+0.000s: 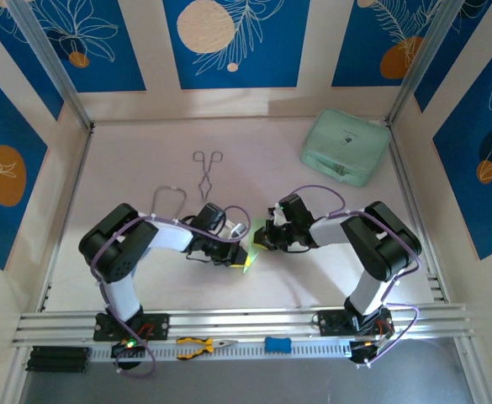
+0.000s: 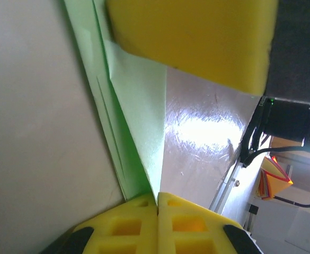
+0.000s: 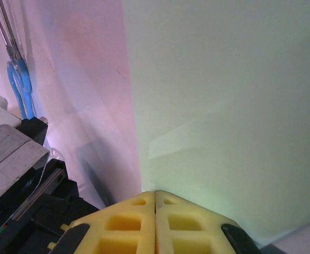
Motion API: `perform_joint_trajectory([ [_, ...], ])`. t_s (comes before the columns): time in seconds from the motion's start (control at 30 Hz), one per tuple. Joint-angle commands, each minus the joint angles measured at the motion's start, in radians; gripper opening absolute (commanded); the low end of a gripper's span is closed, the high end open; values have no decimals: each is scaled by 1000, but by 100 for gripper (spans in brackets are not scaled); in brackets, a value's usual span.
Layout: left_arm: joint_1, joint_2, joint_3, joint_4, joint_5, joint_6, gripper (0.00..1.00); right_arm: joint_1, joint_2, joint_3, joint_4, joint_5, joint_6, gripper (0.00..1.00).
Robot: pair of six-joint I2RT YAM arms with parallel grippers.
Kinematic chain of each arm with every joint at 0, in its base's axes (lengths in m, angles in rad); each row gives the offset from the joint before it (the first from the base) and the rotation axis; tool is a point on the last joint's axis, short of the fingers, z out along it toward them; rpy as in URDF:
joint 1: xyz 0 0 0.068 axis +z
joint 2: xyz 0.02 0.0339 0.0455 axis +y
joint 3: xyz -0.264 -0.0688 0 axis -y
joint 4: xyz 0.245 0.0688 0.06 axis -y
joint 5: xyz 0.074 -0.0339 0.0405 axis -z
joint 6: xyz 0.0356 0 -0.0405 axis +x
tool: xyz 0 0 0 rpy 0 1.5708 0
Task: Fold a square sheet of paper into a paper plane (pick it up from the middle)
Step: Fold the wing for the fifth time at the center of the table.
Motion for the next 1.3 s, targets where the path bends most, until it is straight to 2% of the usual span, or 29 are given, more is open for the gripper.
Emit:
perform_joint_trajectory([
  [0.0,-26,-28,-35,-87,56,-7,5,-2,78,-27,-140,121,-1,9],
  [0.07,-28,-38,-43,-79,54,-9,0,-1,77,-28,-140,122,0,9],
  [0.37,-40,-33,-53,-132,15,14,0,-2,80,-32,-134,127,5,9],
  [0.6,-41,-131,-45,-141,-44,3,18,-1,80,-36,-125,121,2,9],
  [0.67,-34,-165,-36,-145,-83,-2,28,-2,78,-39,-123,119,2,9],
  [0.77,-9,-173,-28,-118,-92,-27,36,-1,73,-43,-122,117,2,9],
  [0.93,6,-125,-22,1,-42,-107,36,0,72,-42,-122,117,5,9],
  [1.1,5,-85,-21,60,-32,-139,30,2,70,-41,-125,115,4,9],
  [1.27,6,-84,-20,44,-51,-134,30,3,65,-41,-127,117,8,9],
])
